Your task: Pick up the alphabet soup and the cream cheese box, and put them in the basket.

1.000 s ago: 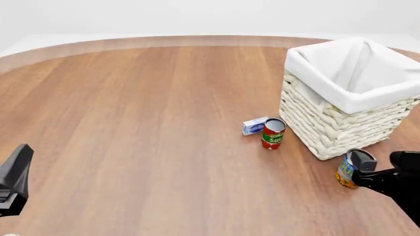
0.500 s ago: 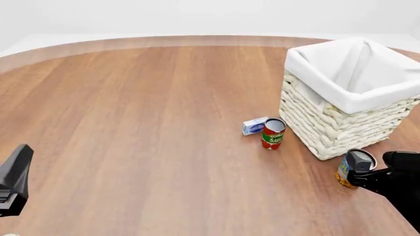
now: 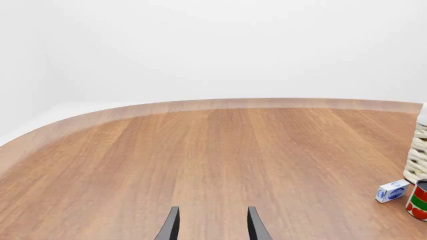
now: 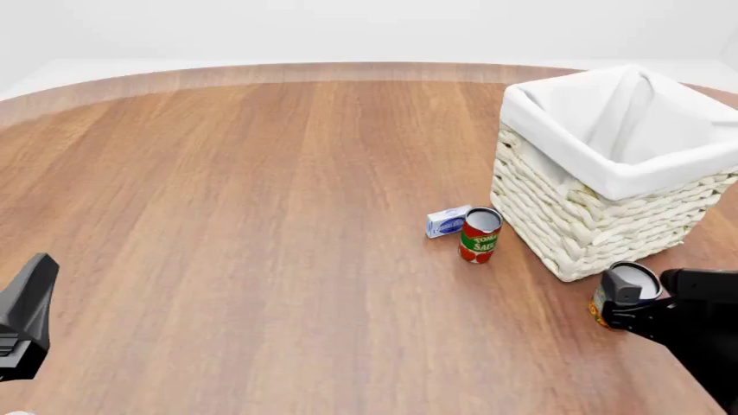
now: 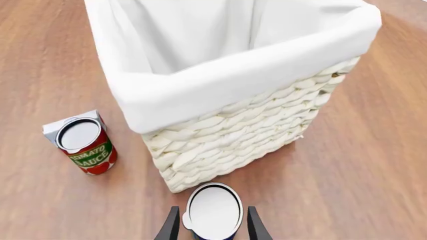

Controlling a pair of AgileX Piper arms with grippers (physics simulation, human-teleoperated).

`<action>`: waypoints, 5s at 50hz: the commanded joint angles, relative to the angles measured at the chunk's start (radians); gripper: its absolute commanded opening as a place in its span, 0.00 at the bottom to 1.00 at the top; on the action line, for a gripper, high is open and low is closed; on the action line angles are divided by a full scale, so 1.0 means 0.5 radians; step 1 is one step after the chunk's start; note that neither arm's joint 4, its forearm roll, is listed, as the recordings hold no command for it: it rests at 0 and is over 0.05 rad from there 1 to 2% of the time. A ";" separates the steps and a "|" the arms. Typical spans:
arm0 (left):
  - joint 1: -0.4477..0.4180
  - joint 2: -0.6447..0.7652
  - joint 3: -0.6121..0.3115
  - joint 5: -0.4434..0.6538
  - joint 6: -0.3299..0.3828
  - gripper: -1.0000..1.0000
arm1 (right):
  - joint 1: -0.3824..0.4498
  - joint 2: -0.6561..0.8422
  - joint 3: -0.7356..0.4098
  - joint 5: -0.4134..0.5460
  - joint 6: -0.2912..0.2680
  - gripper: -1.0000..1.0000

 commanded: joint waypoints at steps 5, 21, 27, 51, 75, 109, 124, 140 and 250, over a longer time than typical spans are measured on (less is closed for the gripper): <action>0.000 0.004 0.000 -0.004 0.001 1.00 | -0.023 0.330 0.000 -0.298 0.005 1.00; 0.000 -0.003 0.000 0.003 0.001 1.00 | -0.044 0.621 0.000 -0.516 0.028 1.00; 0.000 0.000 0.000 0.000 0.001 1.00 | -0.043 0.630 0.000 -0.516 0.034 1.00; 0.001 0.005 0.002 -0.008 -0.001 1.00 | -0.052 0.539 0.000 -0.515 0.040 0.00; 0.001 -0.002 -0.001 0.002 -0.001 1.00 | -0.016 -1.137 0.000 0.973 0.067 0.00; 0.001 -0.001 -0.001 0.001 -0.001 1.00 | -0.002 -2.665 -0.557 2.413 0.078 0.00; 0.001 -0.001 -0.001 0.001 -0.001 1.00 | 0.014 -2.501 -0.871 2.360 0.052 0.00; 0.000 0.000 -0.001 0.001 -0.001 1.00 | 0.087 -2.143 -1.195 2.176 -0.016 0.00; 0.001 -0.001 -0.001 0.001 -0.001 1.00 | 0.078 0.020 -2.165 2.120 0.312 0.00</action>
